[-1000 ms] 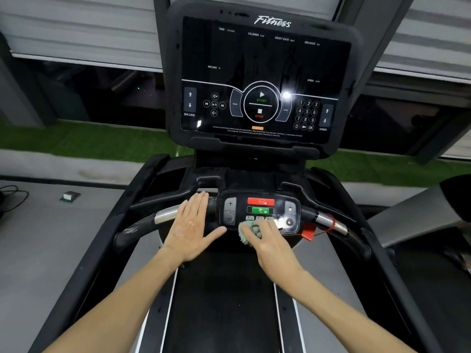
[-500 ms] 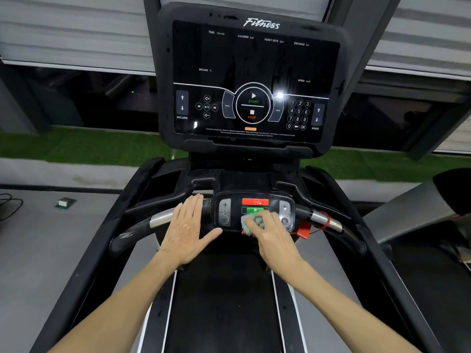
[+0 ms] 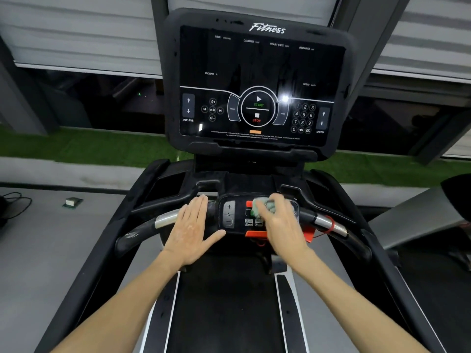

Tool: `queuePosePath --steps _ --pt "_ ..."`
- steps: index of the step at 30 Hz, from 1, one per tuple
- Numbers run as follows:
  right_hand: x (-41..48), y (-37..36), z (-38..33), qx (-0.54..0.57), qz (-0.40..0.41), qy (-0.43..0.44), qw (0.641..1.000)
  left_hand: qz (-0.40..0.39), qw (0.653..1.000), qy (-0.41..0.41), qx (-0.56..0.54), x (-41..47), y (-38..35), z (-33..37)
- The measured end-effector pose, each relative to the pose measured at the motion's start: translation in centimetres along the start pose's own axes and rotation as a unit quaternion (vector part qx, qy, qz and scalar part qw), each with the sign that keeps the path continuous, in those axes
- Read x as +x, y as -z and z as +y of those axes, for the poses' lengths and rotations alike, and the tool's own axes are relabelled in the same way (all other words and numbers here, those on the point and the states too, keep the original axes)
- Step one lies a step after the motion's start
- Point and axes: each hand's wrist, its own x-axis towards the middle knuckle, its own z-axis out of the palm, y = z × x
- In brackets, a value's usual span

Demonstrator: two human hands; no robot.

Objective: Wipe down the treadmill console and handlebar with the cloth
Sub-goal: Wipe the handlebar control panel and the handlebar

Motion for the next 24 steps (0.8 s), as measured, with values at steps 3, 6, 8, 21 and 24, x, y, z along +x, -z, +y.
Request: queuePosePath --steps 3,6,8,21,24 --pt "0.2 -0.1 0.0 -0.007 0.026 -0.015 1.0 -0.002 1.0 0.001 -0.001 0.0 0.1 0.0" --pt "-4.0 -1.4 -0.7 -0.009 -0.015 0.021 1.0 0.001 1.0 0.004 -0.005 -0.1 0.0 0.0" --pt "-5.4 -1.9 -0.5 -0.005 -0.04 0.031 0.999 0.002 1.0 0.002 -0.002 -0.1 -0.1 0.0" --pt "-6.1 -1.8 0.3 -0.014 -0.022 0.036 0.999 -0.003 1.0 0.006 -0.002 0.0 -0.3 -0.2" --pt "-2.8 -0.6 1.6 -0.01 0.008 0.011 1.0 -0.001 1.0 0.005 -0.005 0.0 -0.4 -0.2"
